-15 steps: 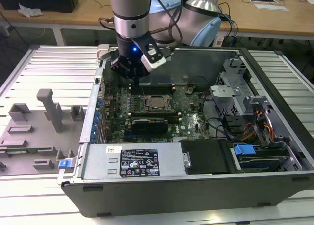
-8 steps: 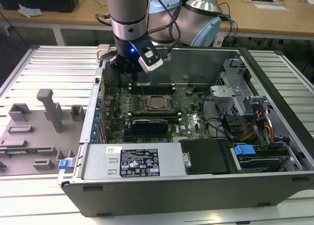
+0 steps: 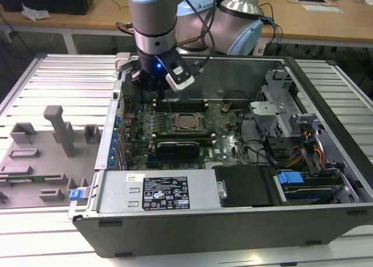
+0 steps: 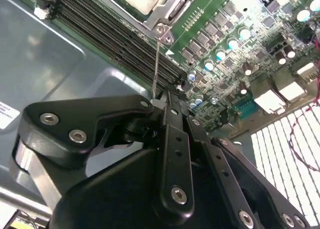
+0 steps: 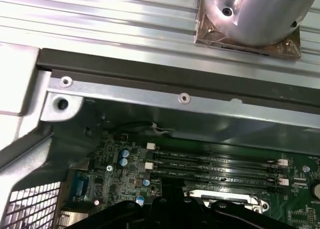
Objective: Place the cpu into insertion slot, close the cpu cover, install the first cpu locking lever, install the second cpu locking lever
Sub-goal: 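Install the first cpu locking lever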
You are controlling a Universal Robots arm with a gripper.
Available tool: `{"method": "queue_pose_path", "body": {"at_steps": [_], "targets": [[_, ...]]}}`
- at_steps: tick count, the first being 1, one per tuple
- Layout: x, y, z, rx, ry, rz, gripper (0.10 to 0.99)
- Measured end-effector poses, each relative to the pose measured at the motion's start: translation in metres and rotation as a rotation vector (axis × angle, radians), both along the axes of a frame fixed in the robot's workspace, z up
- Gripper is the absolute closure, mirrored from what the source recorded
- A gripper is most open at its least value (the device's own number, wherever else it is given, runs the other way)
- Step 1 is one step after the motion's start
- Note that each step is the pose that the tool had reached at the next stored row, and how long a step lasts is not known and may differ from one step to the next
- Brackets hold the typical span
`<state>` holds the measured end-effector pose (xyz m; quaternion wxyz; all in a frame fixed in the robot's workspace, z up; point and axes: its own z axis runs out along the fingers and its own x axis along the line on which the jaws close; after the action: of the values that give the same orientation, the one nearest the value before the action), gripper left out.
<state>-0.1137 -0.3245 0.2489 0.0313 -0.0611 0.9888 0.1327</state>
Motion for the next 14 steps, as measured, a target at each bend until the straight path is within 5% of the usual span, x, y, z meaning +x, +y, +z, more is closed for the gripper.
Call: {"method": "queue_pose_path", "body": {"at_steps": [8, 12, 13, 14], "targets": [[0.0294, 0.0000, -0.0035, 0.000, -0.0001, 0.000, 0.980], [0.0322, 0.0000, -0.0036, 0.000, -0.0002, 0.000, 0.980], [0.0320, 0.0000, -0.0037, 0.000, -0.0042, 0.000, 0.980], [0.0317, 0.0000, -0.0037, -0.002, -0.0135, 0.000, 0.980]]}}
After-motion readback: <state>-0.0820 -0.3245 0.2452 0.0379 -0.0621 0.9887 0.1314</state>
